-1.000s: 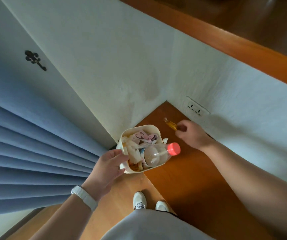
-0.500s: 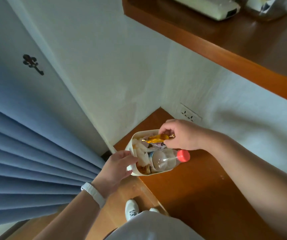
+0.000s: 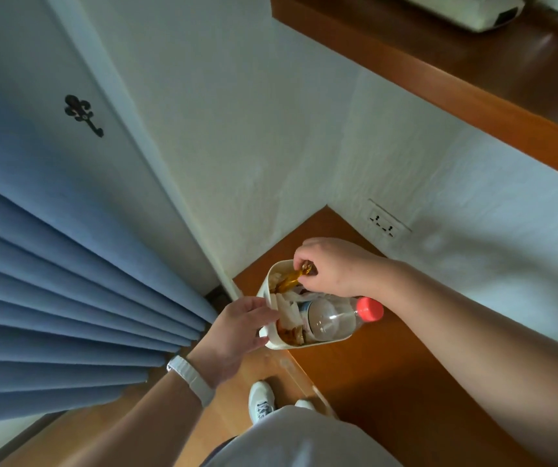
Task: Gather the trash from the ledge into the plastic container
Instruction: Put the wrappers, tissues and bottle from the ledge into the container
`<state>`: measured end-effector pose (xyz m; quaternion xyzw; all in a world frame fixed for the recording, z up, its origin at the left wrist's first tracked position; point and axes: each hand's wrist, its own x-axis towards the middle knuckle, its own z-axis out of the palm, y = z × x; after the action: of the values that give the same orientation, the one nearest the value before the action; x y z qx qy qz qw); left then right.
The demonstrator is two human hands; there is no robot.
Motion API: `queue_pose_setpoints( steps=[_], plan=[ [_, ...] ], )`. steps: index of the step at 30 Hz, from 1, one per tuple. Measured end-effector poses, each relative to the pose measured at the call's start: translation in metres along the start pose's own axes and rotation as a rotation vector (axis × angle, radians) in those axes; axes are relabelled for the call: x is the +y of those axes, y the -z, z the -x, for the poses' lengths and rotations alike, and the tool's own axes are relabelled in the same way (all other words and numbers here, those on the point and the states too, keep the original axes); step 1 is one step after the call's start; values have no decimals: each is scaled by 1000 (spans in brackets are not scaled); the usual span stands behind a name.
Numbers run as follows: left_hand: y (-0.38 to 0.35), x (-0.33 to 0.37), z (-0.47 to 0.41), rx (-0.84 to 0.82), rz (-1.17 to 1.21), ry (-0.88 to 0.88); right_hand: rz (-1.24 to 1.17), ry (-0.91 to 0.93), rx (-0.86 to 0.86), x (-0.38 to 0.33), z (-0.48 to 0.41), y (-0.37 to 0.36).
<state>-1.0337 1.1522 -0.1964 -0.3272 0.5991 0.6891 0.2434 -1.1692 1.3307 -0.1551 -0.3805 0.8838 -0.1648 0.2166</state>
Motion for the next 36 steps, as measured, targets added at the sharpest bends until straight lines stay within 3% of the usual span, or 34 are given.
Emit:
queue_pose_setpoints(
  steps=[8, 15, 20, 23, 30, 36],
  plan=[
    [-4, 0, -12, 4, -28, 15, -92, -17, 28, 20, -4, -6],
    [8, 8, -19, 59, 75, 7, -341, -294, 214, 81, 6, -7],
    [25, 15, -18, 142, 116, 25, -281, -477, 35, 114, 2, -50],
    [30, 16, -17, 165, 130, 32, -182, -495, -37, 117, -8, -82],
    [35, 9, -14, 219, 130, 51, -28, -444, -39, 113, -42, -139],
    [44, 4, -10, 260, 133, 60, -49, -445, -24, 120, -49, -152]
  ],
)
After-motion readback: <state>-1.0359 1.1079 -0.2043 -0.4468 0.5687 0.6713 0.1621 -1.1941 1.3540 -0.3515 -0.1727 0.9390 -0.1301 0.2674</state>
